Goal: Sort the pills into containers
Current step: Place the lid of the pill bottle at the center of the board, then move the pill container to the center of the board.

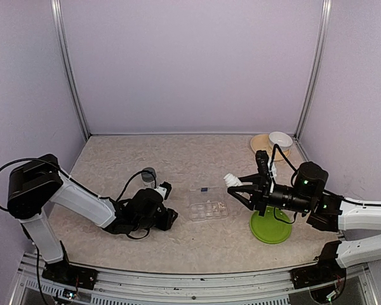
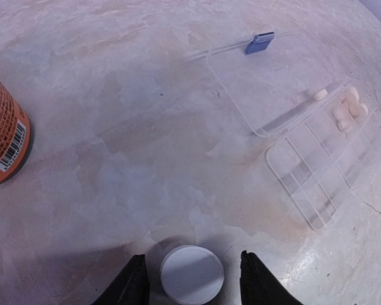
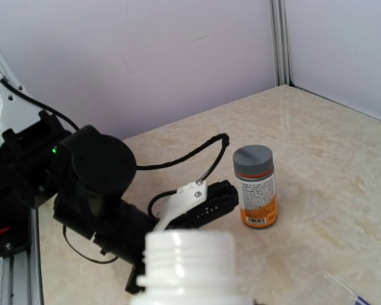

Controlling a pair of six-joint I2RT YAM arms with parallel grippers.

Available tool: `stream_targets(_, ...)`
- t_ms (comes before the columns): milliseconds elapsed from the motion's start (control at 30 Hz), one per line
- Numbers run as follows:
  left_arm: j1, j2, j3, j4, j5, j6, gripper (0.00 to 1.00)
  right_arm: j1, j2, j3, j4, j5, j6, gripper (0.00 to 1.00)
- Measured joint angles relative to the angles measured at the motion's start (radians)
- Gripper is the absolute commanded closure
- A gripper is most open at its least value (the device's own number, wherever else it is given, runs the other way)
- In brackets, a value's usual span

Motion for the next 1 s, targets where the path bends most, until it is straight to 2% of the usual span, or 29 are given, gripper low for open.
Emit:
stream_targets(300,0.0,0.007,0.038,-0.002,0.0,0.003,0.42,0.0,0.0,-0.002,-0.004,0.008,0.001,0.99)
stream_targets(633,-0.01,0.089,0.132,-0.031,-0.007,0.018,0.42,0.0,0.0,-0.004,-0.01,0.008,0.016,1.0)
stream_targets(1000,-0.048,0.111,0.182,-0.051,0.018,0.03,0.43,0.0,0.03,-0.015,-0.074,0.05,0.047,1.0)
